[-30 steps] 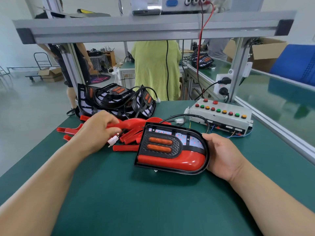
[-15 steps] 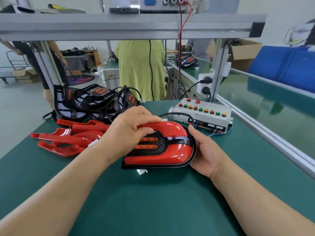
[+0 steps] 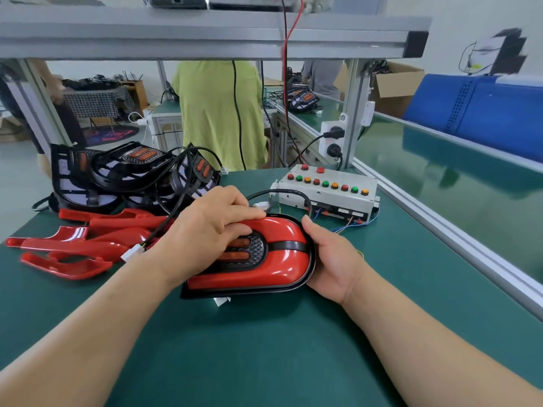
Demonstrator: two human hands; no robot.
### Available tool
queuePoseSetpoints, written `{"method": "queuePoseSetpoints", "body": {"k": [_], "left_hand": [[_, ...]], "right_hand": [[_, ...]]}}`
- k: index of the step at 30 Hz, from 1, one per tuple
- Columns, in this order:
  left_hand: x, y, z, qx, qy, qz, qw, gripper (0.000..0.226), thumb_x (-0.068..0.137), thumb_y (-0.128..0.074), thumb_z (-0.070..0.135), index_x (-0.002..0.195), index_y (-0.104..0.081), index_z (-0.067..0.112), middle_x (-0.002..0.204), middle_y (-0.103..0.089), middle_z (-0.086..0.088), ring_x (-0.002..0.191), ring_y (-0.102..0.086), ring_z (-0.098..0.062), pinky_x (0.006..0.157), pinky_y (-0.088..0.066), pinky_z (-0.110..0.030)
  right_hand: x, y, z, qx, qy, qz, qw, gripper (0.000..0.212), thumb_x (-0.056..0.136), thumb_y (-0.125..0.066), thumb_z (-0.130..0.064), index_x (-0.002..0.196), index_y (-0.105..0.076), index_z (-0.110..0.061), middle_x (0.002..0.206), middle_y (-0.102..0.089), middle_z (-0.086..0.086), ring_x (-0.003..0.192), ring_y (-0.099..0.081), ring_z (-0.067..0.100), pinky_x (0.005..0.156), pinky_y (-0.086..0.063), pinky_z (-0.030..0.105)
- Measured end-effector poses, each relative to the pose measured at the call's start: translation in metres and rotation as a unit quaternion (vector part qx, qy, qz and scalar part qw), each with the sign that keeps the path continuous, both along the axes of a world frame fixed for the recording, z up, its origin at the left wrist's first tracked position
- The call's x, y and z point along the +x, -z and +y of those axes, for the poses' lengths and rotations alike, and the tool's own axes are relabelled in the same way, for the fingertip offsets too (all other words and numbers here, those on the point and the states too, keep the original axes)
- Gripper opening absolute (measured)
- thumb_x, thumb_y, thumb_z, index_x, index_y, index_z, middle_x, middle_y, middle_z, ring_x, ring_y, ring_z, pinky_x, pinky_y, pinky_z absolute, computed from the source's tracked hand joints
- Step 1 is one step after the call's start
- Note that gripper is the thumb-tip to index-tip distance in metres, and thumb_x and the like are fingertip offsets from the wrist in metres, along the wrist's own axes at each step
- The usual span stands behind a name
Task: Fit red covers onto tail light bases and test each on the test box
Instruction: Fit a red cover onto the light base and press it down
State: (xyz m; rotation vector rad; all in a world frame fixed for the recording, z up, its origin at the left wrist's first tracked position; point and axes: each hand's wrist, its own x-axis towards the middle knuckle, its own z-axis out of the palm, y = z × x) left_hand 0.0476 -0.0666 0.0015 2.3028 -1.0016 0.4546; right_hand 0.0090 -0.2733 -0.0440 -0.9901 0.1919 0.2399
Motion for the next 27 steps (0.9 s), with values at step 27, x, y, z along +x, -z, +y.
{"method": "queuePoseSetpoints", "body": {"k": [27], "left_hand": [[0.005,0.002,0.001,-0.052,0.012,0.078,0.996,0.033,0.091,-0.067,0.002,0.112,-0.074,0.027,0.098,-0.057,0.017,0.102,-0.057,-0.008,0.097,-0.047,-0.031]], "right_hand": [[-0.002,-0.005,0.009,-0.015,0.026,0.005,1.0,0.049,0.106,-0.04,-0.035,0.135,-0.053,0.002,0.126,-0.063,0.024,0.102,-0.064,0.033,0.091,-0.055,0.047]]}}
